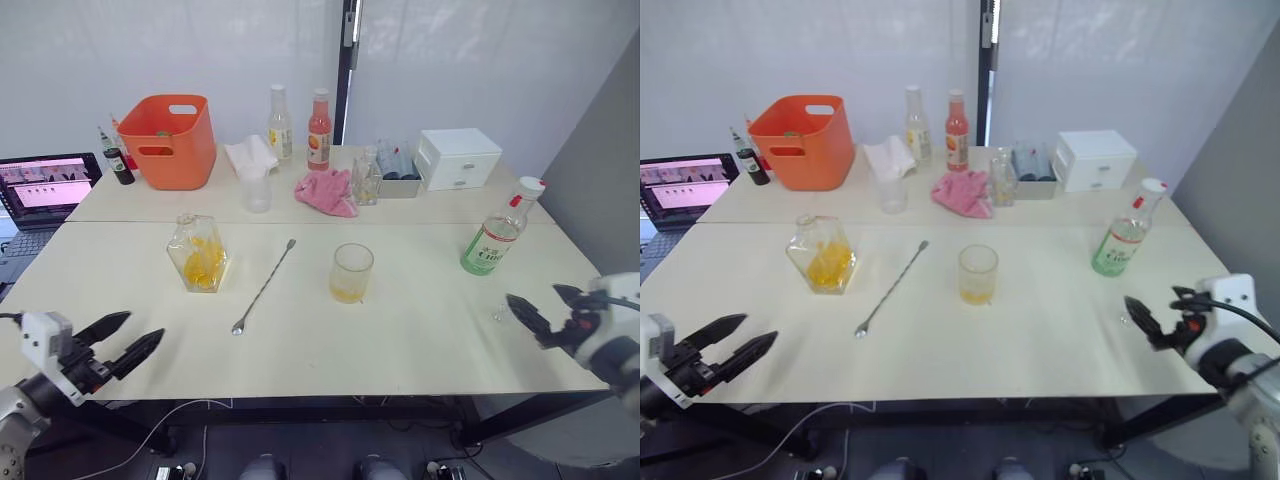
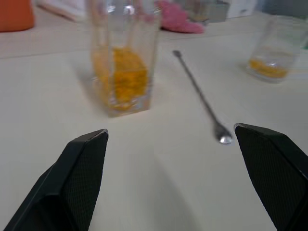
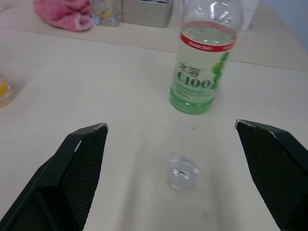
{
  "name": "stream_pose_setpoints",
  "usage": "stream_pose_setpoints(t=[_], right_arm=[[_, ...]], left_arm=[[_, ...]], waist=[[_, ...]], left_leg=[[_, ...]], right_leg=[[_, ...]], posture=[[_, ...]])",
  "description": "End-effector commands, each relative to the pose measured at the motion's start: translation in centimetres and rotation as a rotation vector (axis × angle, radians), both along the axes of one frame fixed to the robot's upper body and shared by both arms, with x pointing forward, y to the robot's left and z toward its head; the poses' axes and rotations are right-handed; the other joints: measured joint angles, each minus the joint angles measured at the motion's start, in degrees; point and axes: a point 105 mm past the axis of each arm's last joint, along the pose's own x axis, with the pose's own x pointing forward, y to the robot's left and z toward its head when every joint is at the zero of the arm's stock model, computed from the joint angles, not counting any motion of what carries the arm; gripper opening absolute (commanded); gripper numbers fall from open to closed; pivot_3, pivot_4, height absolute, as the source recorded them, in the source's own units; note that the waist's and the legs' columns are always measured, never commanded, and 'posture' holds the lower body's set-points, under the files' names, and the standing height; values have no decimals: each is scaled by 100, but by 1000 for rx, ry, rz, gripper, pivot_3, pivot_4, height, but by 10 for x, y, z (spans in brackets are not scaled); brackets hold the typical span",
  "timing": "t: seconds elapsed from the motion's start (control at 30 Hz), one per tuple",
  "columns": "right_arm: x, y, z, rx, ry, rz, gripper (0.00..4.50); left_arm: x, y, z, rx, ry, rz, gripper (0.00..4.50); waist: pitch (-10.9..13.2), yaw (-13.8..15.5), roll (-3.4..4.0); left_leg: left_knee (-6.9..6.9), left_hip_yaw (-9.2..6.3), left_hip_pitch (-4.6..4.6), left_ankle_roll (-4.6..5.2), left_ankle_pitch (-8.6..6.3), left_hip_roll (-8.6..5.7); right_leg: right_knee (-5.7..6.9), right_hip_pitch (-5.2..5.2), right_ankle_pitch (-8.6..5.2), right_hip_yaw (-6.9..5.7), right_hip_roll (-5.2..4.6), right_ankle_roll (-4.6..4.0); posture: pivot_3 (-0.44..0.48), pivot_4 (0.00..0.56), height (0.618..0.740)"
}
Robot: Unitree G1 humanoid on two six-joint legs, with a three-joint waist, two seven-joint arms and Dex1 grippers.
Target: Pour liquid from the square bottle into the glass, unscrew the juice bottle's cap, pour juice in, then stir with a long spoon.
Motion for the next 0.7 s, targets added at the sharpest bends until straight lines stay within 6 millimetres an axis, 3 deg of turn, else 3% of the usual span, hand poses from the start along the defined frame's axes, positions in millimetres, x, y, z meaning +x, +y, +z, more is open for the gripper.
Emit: stream_pose_setpoints(t=[0.03, 0.4, 0.7], right_arm=[[9, 3, 16, -8, -58, -44, 4500], [55, 11, 39, 3, -133, -209, 4500], [91, -1, 58, 59, -180, -231, 4500]], left_arm=[[1, -34, 19, -8, -32, -157, 4431], [14, -97, 46, -33, -76, -429, 4431], [8, -126, 59, -50, -79, -571, 4431]], waist=[[0, -3, 0], [0, -19, 0], [1, -29, 2]], left_leg=[[0, 2, -2, 0, 0, 0], [-4, 26, -6, 1, 0, -5], [-5, 23, -12, 2, 1, -11]], right_leg=[[-2, -1, 1, -1, 2, 1], [-3, -6, 2, -1, 13, 2], [-5, -8, 4, 0, 15, 6]], posture=[[0, 150, 715], [0, 150, 715], [0, 150, 715]])
